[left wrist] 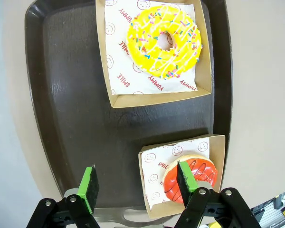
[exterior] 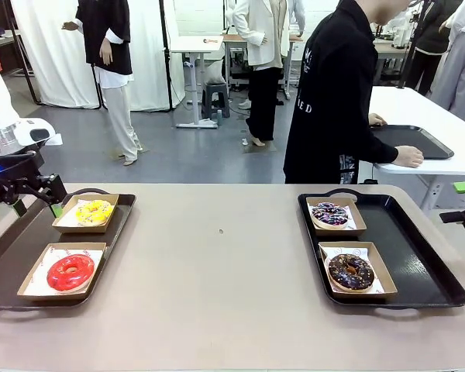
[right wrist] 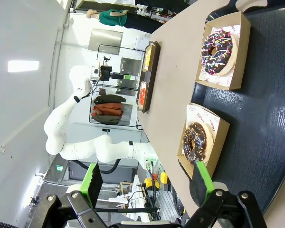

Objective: Individually package the donuts and arrange them on the tray.
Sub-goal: Place the picked Paper togo box on the Handle tray.

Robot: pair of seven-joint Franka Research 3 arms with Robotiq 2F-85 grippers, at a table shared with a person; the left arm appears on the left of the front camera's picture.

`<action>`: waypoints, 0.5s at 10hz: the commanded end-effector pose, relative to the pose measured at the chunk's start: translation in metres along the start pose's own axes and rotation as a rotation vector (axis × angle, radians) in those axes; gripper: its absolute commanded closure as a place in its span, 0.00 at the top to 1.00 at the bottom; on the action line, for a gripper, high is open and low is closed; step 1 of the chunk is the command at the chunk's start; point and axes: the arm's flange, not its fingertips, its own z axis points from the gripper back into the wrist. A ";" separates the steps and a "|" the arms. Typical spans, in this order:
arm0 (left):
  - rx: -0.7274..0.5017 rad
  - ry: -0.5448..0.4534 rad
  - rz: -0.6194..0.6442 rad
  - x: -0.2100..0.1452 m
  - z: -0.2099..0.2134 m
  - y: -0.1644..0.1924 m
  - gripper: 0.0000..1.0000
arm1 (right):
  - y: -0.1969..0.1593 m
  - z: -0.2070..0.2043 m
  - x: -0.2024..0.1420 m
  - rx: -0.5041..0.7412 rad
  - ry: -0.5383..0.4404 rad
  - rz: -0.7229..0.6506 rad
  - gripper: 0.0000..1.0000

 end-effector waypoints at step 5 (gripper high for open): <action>-0.584 -0.103 -0.104 -0.021 0.052 0.080 0.86 | 0.001 0.000 0.000 0.004 0.002 0.001 1.00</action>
